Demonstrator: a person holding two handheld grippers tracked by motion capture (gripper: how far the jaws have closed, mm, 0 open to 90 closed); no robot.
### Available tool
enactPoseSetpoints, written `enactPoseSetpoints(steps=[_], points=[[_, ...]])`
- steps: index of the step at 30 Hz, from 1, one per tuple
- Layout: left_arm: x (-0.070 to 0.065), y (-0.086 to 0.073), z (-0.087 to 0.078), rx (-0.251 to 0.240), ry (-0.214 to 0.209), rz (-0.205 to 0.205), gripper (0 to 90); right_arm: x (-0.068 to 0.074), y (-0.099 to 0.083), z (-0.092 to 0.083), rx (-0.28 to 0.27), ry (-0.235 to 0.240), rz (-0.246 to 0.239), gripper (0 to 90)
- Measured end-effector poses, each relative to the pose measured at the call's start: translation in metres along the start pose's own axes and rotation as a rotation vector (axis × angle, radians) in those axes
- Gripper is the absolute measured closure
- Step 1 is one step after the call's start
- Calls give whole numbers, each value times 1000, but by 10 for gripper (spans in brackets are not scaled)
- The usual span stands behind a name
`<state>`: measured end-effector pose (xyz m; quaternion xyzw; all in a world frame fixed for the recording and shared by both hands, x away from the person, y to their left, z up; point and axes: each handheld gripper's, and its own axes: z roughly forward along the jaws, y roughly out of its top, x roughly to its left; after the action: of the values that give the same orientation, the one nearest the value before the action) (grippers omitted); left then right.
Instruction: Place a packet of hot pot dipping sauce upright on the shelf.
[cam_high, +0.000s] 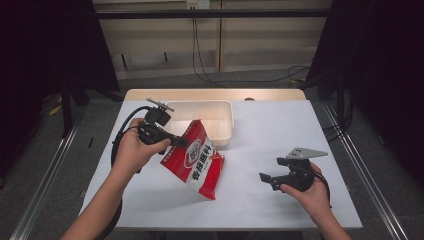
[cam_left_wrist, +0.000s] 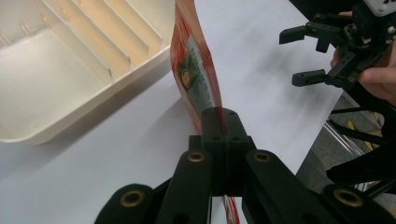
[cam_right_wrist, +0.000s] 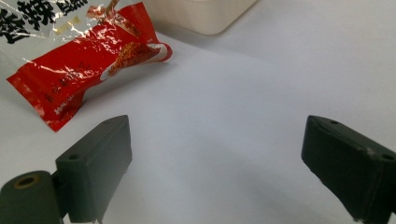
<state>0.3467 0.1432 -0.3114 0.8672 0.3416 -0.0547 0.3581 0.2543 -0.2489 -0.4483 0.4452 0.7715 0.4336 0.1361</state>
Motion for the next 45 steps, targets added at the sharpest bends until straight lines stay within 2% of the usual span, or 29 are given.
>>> enactPoseSetpoints(steps=[2,4,6,9,11,17,24,31,32,33,37,39,40,41,43,45], points=[[-2,3,-3,-2,-9,1,900,0,0,0,-3,2,-1,81],[-3,8,-7,8,3,32,900,0,1,-1,-5,1,1,81],[-6,11,-10,-3,-5,20,900,0,1,-1,-4,1,-2,80],[-8,16,-16,-5,3,34,900,0,1,-1,-4,4,-9,80],[-10,19,-21,-8,16,32,900,0,1,-1,-5,2,-10,80],[-14,27,-32,1,54,62,900,1,2,-1,-7,-1,-8,80],[-12,32,-43,-23,56,38,900,1,1,-1,-3,4,-14,80],[-12,40,-49,-32,54,41,900,1,1,0,-1,1,-12,79],[-10,41,-51,-20,53,59,900,2,1,0,0,3,-12,79],[-12,42,-51,-38,56,37,900,2,1,0,1,3,-14,79],[-8,46,-56,-24,73,39,900,1,1,0,-2,3,-14,79],[-7,47,-58,-30,69,25,900,1,1,-1,-2,3,-13,79],[-6,48,-60,-19,75,38,900,1,1,-1,-2,2,-12,79],[-6,49,-61,-24,79,25,900,1,1,-1,-3,3,-14,79],[-3,51,-64,-13,74,33,900,1,2,-1,-2,1,-13,79],[-1,53,-65,-16,78,16,900,1,1,0,-2,3,-15,79]])
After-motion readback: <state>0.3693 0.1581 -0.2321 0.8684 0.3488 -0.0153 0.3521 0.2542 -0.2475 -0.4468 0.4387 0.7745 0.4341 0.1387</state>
